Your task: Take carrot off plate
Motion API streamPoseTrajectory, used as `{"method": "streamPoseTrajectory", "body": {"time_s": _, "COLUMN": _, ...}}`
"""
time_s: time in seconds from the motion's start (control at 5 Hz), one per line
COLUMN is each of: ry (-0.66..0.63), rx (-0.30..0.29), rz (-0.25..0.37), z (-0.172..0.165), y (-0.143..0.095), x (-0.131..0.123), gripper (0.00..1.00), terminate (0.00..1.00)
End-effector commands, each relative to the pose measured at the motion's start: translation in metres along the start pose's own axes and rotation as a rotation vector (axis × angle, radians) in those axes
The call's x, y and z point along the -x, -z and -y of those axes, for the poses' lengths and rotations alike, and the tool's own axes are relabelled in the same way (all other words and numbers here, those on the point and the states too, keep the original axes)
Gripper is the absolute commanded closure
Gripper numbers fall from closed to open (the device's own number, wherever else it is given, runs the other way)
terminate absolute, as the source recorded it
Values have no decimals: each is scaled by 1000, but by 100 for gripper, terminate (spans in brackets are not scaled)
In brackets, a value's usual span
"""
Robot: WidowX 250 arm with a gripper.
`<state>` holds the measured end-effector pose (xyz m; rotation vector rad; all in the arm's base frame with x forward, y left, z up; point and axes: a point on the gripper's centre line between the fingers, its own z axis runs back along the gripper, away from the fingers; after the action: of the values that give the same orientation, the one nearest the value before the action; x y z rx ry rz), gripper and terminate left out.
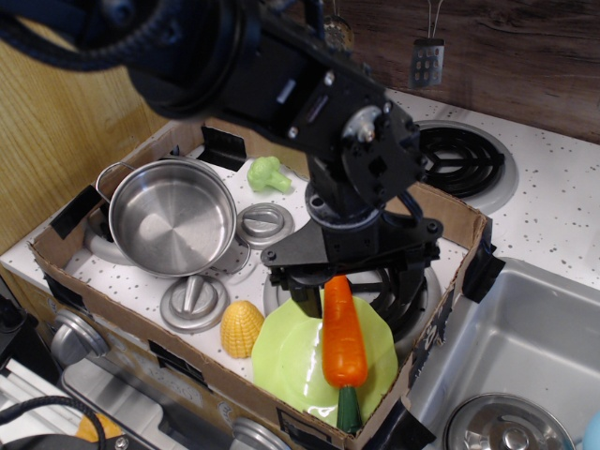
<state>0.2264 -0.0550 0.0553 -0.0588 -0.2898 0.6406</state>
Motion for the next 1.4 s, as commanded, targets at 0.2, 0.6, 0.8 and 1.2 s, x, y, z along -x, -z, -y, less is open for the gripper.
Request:
{"method": "streamPoseTrajectory", "body": {"time_s": 0.2, "ry": -7, "rx": -87, "rz": 80, "z": -14, "y": 22, "x": -3, "gripper": 0, "terminate": 0}}
{"method": "streamPoseTrajectory", "body": {"time_s": 0.6, "ry": -32, "rx": -5, "rz": 43, "z": -19, "y": 34, "x": 3, "gripper": 0, "terminate": 0}}
{"method": "streamPoseTrajectory", "body": {"time_s": 0.8, "ry": -44, "rx": -8, "rz": 41, "z": -14, "y": 30, "x": 2, "gripper": 100, "terminate": 0}}
{"method": "streamPoseTrajectory", "body": {"time_s": 1.2, "ry": -85, "rx": 41, "rz": -26, "z": -7, "y": 4, "x": -11, "gripper": 100, "terminate": 0}}
